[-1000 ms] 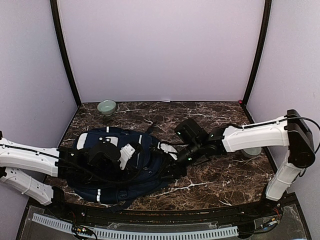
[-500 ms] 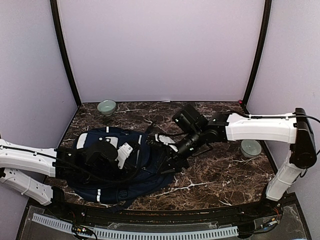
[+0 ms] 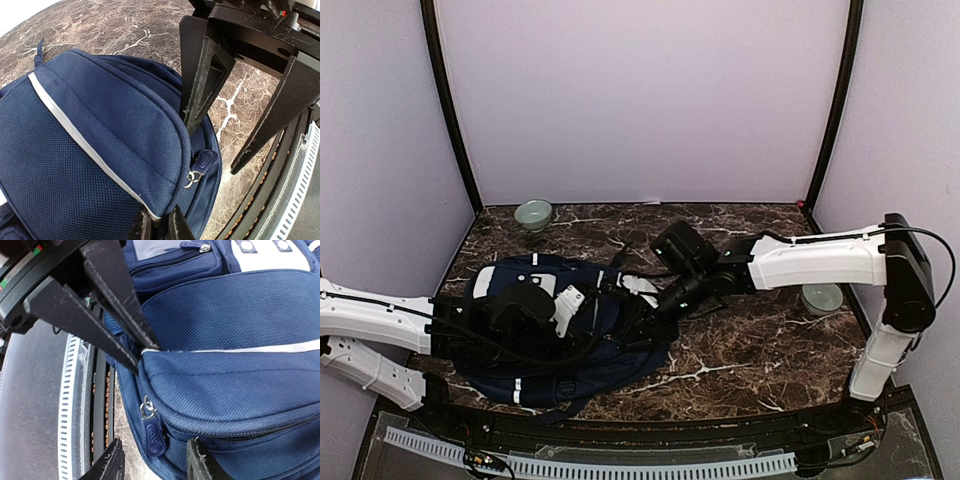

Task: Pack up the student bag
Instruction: Grab the upper front pocket of the student bag.

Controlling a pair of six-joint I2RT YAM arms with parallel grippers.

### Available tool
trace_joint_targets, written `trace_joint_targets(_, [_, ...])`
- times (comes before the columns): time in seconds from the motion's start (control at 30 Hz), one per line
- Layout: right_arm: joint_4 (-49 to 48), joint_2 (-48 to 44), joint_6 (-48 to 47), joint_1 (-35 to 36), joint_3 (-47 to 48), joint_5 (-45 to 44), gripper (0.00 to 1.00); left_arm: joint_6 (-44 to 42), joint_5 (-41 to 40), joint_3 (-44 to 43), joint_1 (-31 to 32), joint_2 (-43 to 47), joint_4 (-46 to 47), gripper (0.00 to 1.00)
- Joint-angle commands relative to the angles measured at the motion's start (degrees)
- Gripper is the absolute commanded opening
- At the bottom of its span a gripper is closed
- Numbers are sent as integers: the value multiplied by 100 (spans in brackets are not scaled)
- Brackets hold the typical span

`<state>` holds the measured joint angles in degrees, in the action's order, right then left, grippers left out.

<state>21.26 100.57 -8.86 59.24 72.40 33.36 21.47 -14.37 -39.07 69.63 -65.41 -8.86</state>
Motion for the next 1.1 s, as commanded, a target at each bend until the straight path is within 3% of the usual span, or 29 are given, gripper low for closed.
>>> trace_joint_targets(0.0, [-433, -247, 301, 189, -90, -559, 43, 182, -21, -92, -31, 108, 449, 0])
trace_joint_targets(0.43, [-762, -423, 492, 597, -424, -2127, 38, 337, -31, -60, -31, 90, 801, 0])
trace_joint_targets(0.87, [-676, -470, 434, 597, -423, -1643, 7, 371, -38, -81, -37, -37, 860, 0])
trace_joint_targets(1.07, [-133, -708, 74, 571, -448, -1385, 0, 326, -41, -75, -43, -102, 643, 0])
